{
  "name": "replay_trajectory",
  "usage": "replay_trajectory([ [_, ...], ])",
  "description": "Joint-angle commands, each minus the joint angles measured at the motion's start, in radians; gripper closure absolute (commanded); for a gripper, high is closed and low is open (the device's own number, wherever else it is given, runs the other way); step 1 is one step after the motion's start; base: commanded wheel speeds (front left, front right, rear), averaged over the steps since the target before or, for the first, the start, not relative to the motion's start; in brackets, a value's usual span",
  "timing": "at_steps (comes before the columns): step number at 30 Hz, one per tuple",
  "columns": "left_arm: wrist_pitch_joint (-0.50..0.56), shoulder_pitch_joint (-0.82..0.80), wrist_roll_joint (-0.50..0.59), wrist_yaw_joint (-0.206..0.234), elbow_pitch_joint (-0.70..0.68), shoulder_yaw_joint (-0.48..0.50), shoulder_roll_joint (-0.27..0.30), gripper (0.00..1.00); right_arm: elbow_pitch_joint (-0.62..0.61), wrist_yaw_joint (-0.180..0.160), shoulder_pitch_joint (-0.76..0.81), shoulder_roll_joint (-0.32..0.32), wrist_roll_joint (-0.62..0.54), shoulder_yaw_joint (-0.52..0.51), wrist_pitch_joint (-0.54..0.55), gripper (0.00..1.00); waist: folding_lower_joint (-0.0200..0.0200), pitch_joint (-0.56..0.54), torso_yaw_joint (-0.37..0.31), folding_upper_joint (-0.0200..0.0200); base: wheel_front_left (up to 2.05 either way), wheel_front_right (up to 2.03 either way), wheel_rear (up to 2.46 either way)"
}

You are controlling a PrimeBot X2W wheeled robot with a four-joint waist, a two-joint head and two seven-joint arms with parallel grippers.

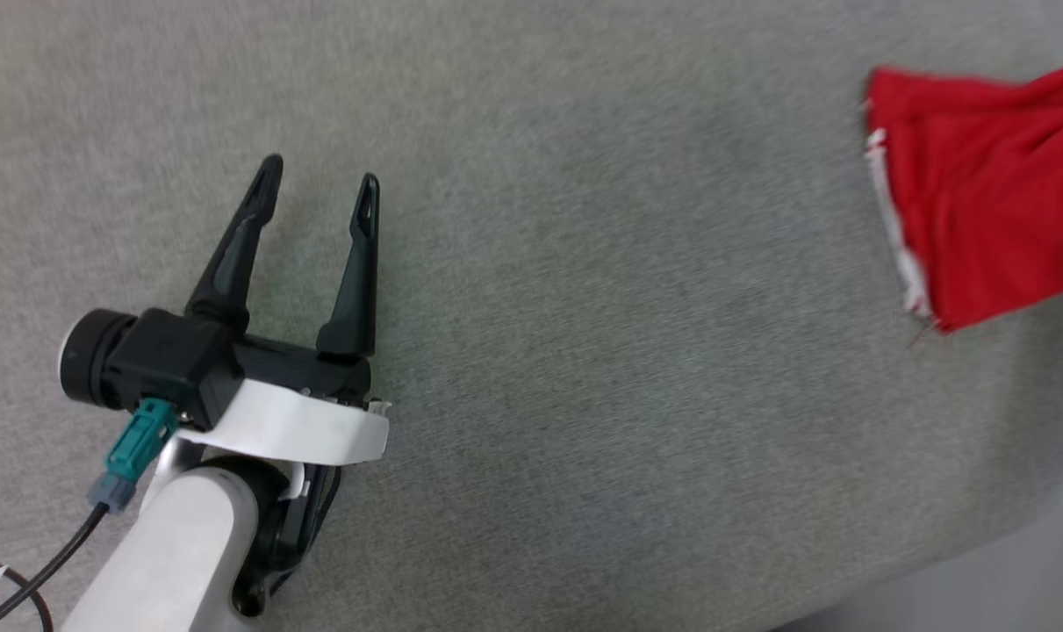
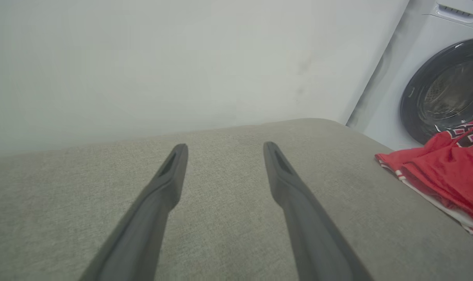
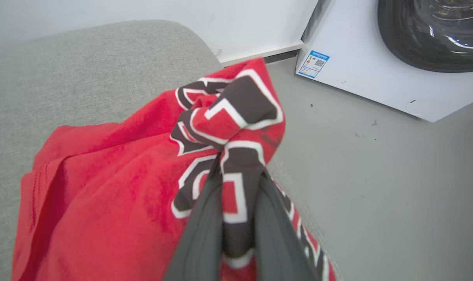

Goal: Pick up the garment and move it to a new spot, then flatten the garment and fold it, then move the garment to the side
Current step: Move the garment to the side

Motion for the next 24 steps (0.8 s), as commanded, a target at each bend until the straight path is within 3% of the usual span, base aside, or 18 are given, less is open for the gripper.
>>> replay_trajectory([
  [1,0.004,-0.027,0.010,-0.005,-0.012,-0.002,0.006,0.00,0.029,-0.001,-0.038,0.000,-0.023,-0.035,-0.035,1.00,-0.0002,0.073,0.029,-0.0001,0.00,0.00,0.00],
  [4,0.006,-0.043,0.014,-0.007,-0.019,-0.005,0.007,0.00,0.072,-0.001,-0.071,0.011,-0.070,-0.079,-0.092,1.00,-0.0002,0.099,0.042,-0.0001,0.00,0.00,0.00],
  [5,0.007,-0.047,0.015,-0.008,-0.020,-0.006,0.007,0.00,0.086,-0.001,-0.079,0.017,-0.084,-0.088,-0.110,0.72,-0.0002,0.105,0.046,-0.0001,0.00,0.00,0.00],
  [6,0.006,-0.057,0.016,-0.012,-0.017,-0.009,0.006,0.00,0.110,-0.001,-0.091,0.031,-0.114,-0.099,-0.155,0.00,-0.0002,0.114,0.052,-0.0001,0.00,0.00,0.00],
  [15,-0.020,-0.047,0.003,-0.010,0.008,-0.012,-0.006,0.00,0.231,-0.001,-0.107,0.031,-0.209,-0.183,-0.301,0.00,-0.0002,0.075,0.061,-0.0001,0.00,0.00,0.00],
  [24,-0.080,0.048,-0.049,0.009,0.084,-0.002,-0.044,0.00,0.180,-0.001,-0.011,0.065,-0.246,-0.140,-0.368,0.00,-0.0002,-0.105,0.053,-0.0001,0.00,0.00,0.00],
])
